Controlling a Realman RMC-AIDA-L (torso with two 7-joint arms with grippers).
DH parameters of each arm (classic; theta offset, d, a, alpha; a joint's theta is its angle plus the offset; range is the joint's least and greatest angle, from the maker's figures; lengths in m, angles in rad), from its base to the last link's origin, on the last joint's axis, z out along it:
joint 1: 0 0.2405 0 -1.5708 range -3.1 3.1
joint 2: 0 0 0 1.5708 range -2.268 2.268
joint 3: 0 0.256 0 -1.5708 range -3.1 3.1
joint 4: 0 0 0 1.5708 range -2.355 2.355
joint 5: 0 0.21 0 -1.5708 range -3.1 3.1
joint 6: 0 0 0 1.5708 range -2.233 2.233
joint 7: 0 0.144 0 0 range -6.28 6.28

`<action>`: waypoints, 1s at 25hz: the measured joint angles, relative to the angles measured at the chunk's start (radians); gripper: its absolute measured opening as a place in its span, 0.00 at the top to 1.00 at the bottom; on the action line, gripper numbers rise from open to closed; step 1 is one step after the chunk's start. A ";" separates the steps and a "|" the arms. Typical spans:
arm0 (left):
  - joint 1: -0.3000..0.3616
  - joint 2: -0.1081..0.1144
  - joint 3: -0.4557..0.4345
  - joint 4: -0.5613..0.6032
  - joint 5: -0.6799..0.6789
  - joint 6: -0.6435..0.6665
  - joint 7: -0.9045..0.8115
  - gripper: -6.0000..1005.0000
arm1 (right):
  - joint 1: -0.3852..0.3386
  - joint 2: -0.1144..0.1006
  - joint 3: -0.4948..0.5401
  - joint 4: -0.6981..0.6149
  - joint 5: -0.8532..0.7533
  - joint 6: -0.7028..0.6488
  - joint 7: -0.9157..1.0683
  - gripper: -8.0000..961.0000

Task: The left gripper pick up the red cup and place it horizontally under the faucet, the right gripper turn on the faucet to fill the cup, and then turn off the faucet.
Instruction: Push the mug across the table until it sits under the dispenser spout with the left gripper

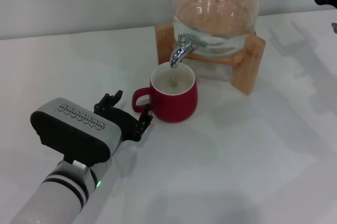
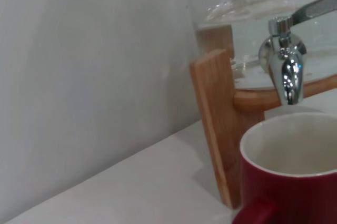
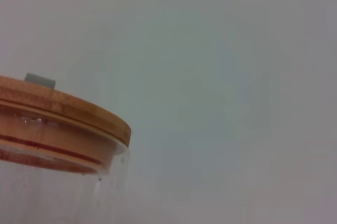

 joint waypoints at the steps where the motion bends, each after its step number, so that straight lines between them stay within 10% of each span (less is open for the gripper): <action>1: 0.001 0.000 0.004 0.001 0.000 0.000 0.001 0.31 | 0.001 0.000 0.000 0.000 0.000 -0.003 0.000 0.28; 25: 0.079 0.001 0.027 0.080 0.001 -0.017 0.076 0.30 | 0.008 -0.003 -0.002 0.000 0.000 -0.040 -0.002 0.28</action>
